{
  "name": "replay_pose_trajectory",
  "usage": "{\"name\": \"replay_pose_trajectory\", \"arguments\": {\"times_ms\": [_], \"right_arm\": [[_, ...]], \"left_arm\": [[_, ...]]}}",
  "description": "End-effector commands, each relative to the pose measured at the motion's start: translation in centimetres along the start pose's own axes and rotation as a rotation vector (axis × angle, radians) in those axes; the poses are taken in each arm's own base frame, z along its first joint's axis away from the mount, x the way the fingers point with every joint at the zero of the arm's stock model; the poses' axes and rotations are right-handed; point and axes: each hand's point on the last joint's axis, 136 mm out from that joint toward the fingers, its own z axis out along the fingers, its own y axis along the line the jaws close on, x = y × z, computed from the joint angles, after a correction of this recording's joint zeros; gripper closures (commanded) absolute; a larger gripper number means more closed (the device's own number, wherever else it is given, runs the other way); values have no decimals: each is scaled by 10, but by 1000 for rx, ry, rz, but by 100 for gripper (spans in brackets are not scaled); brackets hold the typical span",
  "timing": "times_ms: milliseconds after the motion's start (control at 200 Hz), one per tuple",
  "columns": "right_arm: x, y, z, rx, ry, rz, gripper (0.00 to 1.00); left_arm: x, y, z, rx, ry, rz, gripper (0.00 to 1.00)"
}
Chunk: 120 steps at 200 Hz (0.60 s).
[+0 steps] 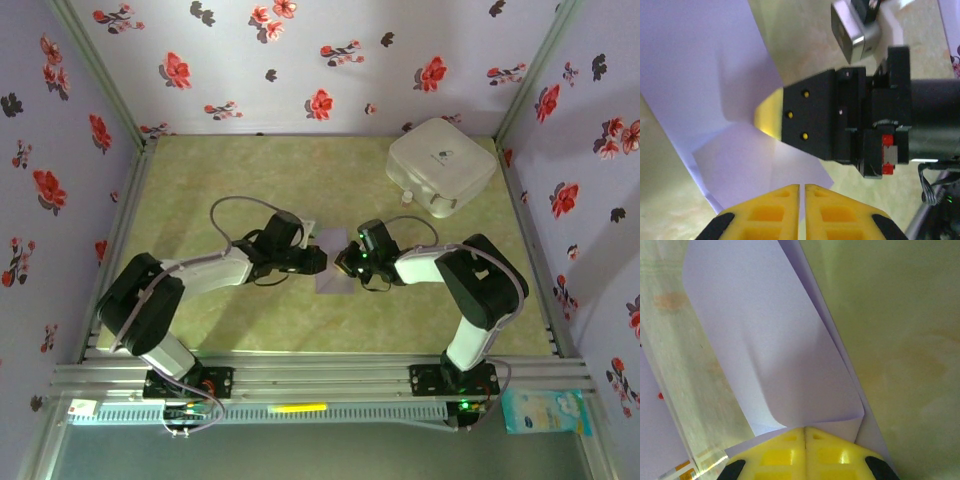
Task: Fold a paper plane with a square sheet of paper (pick it up from the middle)
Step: Fold the triangle a second time at the center of the table.
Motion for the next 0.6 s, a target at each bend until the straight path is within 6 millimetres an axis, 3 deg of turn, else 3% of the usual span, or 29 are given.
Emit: {"name": "replay_pose_trajectory", "arguments": {"times_ms": [0, 480, 595], "right_arm": [[3, -38, -1, 140, -15, 30, 100], [4, -38, -1, 138, -12, 29, 100], [3, -38, -1, 138, -12, 29, 100]], "left_arm": [[13, -11, 8, 44, 80, -71, 90], [32, 0, 32, 22, 172, -104, 90], [36, 8, 38, -7, 189, -117, 96]]}}
